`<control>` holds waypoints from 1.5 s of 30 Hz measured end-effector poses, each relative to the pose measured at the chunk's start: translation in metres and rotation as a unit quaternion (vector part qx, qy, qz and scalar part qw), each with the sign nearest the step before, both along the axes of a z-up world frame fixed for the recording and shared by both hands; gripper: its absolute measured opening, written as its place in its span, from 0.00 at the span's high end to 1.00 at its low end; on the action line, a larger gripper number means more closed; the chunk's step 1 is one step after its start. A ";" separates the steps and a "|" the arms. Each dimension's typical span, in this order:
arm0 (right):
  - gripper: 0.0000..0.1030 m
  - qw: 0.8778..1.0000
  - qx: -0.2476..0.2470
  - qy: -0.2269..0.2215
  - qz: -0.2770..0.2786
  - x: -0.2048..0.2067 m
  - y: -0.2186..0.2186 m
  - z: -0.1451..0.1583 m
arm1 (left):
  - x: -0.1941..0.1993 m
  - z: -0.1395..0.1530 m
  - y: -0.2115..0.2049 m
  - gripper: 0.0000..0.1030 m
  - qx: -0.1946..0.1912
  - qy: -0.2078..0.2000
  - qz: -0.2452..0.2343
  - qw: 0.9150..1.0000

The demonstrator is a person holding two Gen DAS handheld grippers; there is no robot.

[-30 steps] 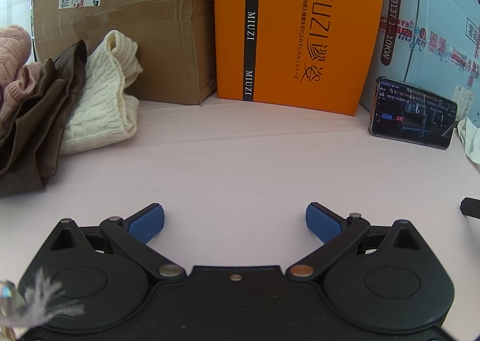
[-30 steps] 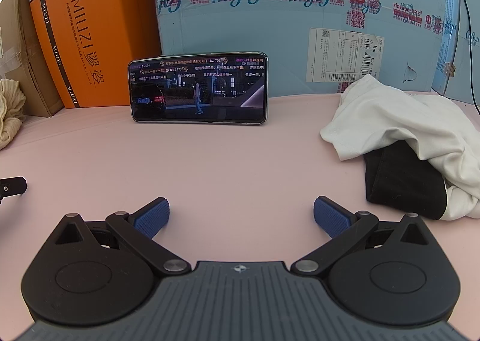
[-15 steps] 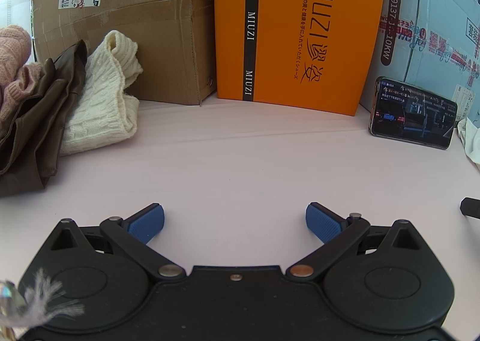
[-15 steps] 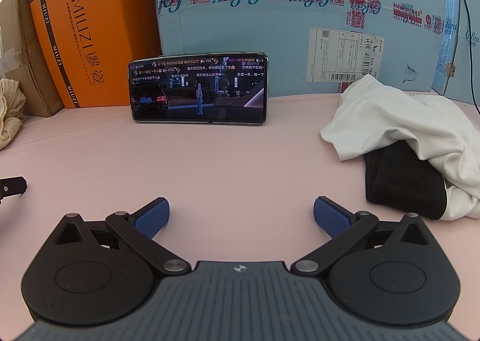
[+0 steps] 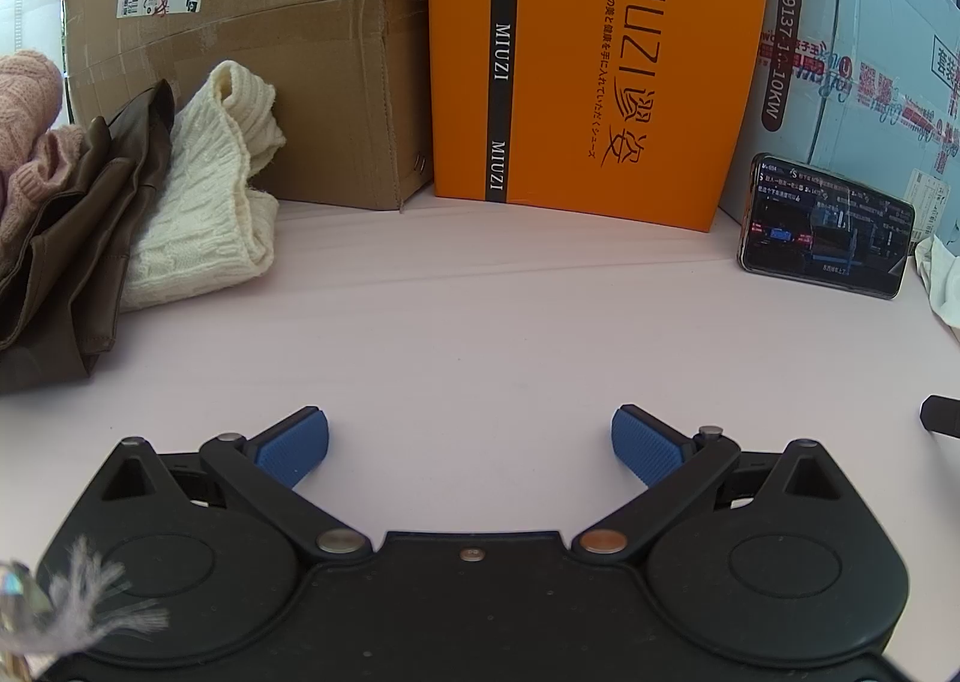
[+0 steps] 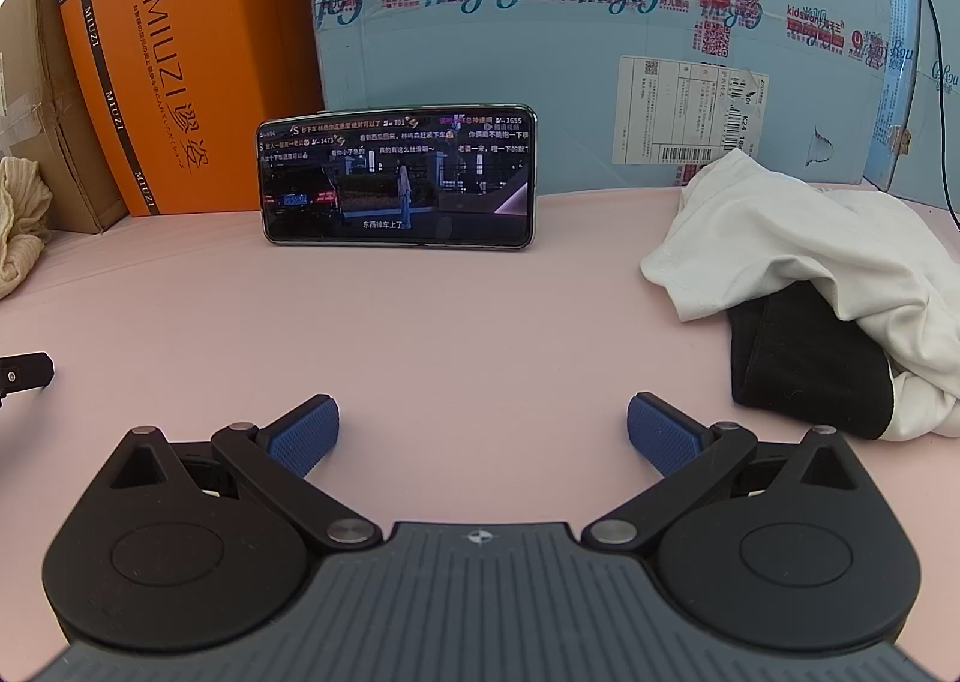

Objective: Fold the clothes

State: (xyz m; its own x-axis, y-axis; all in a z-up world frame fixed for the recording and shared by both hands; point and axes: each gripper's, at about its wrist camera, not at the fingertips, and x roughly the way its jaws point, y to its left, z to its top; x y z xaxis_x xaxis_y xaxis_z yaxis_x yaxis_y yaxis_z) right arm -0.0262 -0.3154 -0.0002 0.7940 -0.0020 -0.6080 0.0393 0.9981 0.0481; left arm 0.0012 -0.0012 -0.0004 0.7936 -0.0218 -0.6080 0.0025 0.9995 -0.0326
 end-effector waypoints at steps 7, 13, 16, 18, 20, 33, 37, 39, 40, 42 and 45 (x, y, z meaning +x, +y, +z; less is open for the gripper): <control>0.00 1.000 0.000 0.000 0.000 0.000 0.000 0.000 | 0.000 0.000 0.000 0.00 0.000 0.000 0.000 1.000; 0.00 1.000 -0.001 0.000 0.000 0.000 0.000 0.000 | 0.000 0.000 0.000 0.00 0.000 0.000 0.000 1.000; 0.00 1.000 -0.001 0.001 0.000 0.000 0.000 0.000 | 0.000 0.000 0.000 0.00 0.001 0.000 0.000 1.000; 0.00 1.000 -0.001 0.001 -0.001 0.000 0.000 0.000 | 0.000 0.000 -0.001 0.00 0.001 0.000 0.000 1.000; 0.00 1.000 -0.001 0.001 -0.001 0.000 0.000 0.000 | 0.000 0.000 -0.001 0.00 0.003 0.000 0.000 1.000; 0.00 1.000 -0.010 0.003 -0.003 0.000 0.004 0.000 | -0.001 0.000 0.001 0.00 0.002 0.000 -0.001 1.000; 0.00 1.000 -0.009 0.004 -0.003 -0.001 0.004 0.000 | -0.003 0.002 0.004 0.00 -0.006 -0.004 -0.004 1.000; 0.00 1.000 -0.009 0.003 0.000 -0.002 0.005 0.002 | -0.004 0.003 0.007 0.00 -0.022 -0.008 -0.015 1.000; 0.00 1.000 -0.009 0.002 0.003 -0.002 0.005 0.003 | -0.005 0.004 0.008 0.00 -0.032 -0.010 -0.021 0.999; 0.00 1.000 -0.009 -0.003 0.006 -0.004 0.007 0.005 | -0.006 0.006 0.010 0.00 -0.047 -0.017 -0.033 0.998; 0.00 1.000 -0.004 -0.027 0.005 -0.013 0.014 0.014 | -0.014 0.011 0.010 0.00 -0.061 -0.043 -0.051 0.996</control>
